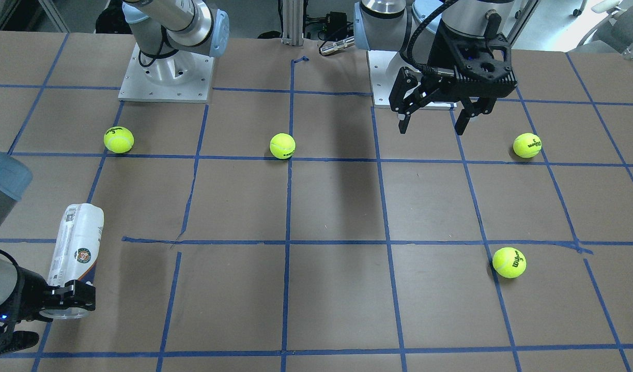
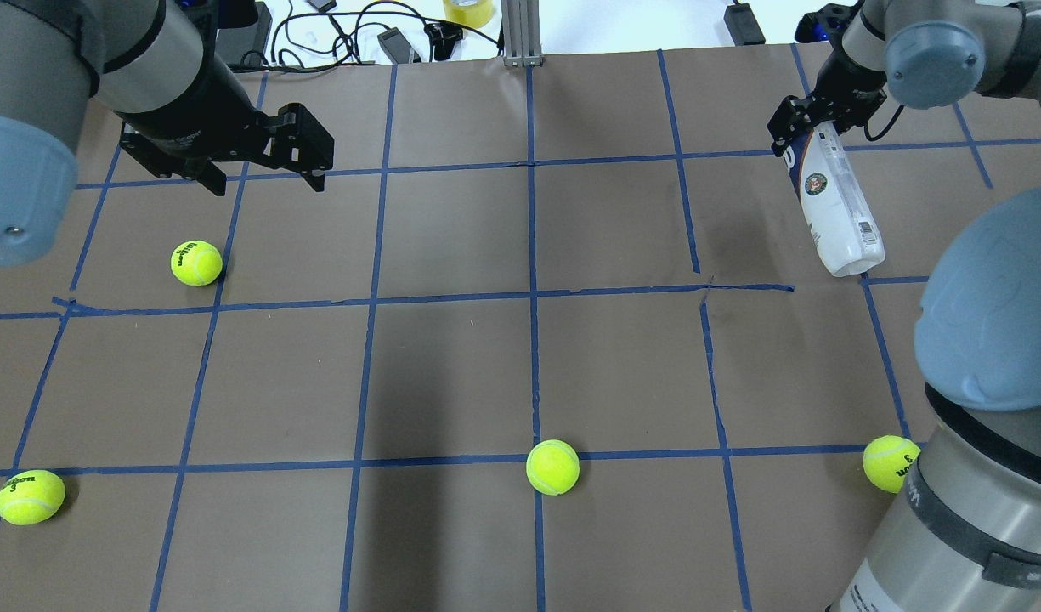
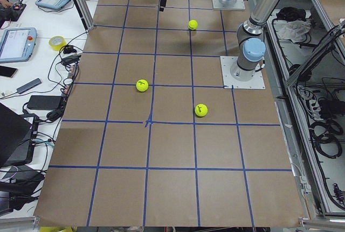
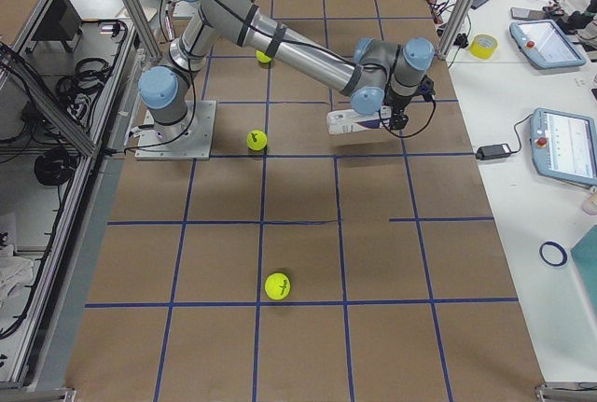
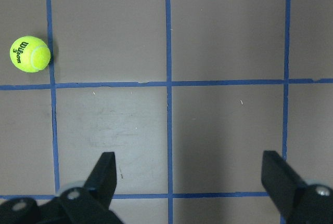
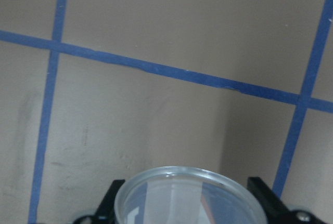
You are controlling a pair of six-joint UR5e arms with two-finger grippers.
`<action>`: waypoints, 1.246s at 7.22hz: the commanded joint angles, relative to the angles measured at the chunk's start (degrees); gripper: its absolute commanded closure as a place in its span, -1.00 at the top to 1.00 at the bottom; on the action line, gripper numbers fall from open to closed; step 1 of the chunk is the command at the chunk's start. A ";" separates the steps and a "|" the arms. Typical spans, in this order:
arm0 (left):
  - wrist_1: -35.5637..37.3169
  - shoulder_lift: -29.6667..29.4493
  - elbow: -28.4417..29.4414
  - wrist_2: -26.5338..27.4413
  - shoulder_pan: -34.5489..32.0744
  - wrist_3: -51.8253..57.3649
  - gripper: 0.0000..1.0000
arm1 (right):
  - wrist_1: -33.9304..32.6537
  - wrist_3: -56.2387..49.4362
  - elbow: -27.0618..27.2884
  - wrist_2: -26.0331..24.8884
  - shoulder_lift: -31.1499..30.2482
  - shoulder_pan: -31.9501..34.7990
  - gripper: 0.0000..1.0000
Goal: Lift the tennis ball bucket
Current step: 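Drag the tube with the right gripper toward the left gripper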
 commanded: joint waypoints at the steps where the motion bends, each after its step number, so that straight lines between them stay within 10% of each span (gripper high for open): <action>1: 0.00 0.00 0.00 -0.02 0.00 0.00 1.00 | 0.54 -2.89 0.14 1.01 -3.93 7.79 -0.16; 9: 0.00 0.00 0.00 -0.02 0.09 0.00 1.00 | -1.99 -23.51 0.93 -3.29 -2.01 29.01 -0.22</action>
